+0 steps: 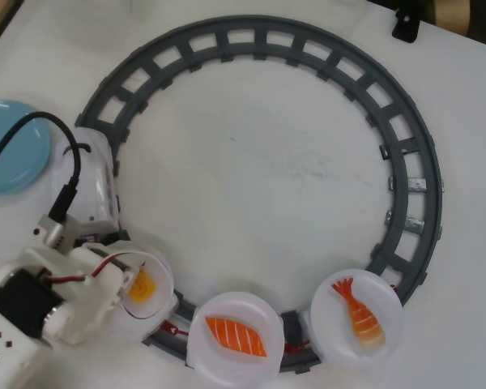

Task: Pick up the sushi from the Shinkansen and put it on the blue dish

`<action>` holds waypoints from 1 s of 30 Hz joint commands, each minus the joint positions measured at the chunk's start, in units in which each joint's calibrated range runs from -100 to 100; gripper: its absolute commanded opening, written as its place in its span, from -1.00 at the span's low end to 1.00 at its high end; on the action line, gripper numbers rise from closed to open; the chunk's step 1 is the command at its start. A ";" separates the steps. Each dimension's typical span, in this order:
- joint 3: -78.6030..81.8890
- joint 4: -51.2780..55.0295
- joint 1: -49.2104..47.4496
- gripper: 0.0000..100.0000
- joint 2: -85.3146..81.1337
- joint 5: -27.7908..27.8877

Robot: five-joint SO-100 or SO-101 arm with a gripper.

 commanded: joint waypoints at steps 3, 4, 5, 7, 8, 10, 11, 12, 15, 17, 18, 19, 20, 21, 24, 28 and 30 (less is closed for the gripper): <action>1.66 -3.35 -0.36 -0.76 -0.03 0.82; 1.30 -3.35 -0.45 -0.84 -0.03 0.82; 1.03 -3.35 -0.45 -0.92 -0.20 0.82; -0.68 -2.84 -0.45 -0.94 -0.78 0.88; -2.21 -2.50 -0.45 -0.94 -0.86 0.88; -6.09 -0.54 -0.54 -0.94 -0.94 1.24; -8.44 0.82 -1.42 -0.94 -0.94 1.61; -10.96 1.92 -2.39 -0.94 -0.94 1.61; -18.17 3.70 -6.26 -0.94 -0.36 1.66; -21.33 3.19 -9.52 -0.94 0.05 1.66; -22.32 2.94 -11.19 -0.94 0.30 1.66; -22.95 2.34 -12.95 -0.94 1.05 1.71; -23.31 1.24 -14.71 -0.94 2.37 1.71; -23.49 0.14 -16.21 -0.94 3.95 1.71; -23.59 -4.54 -20.34 -0.94 10.00 1.50; -24.67 -10.65 -27.12 -0.94 18.30 1.35; -27.01 -12.77 -30.20 -0.94 22.03 1.29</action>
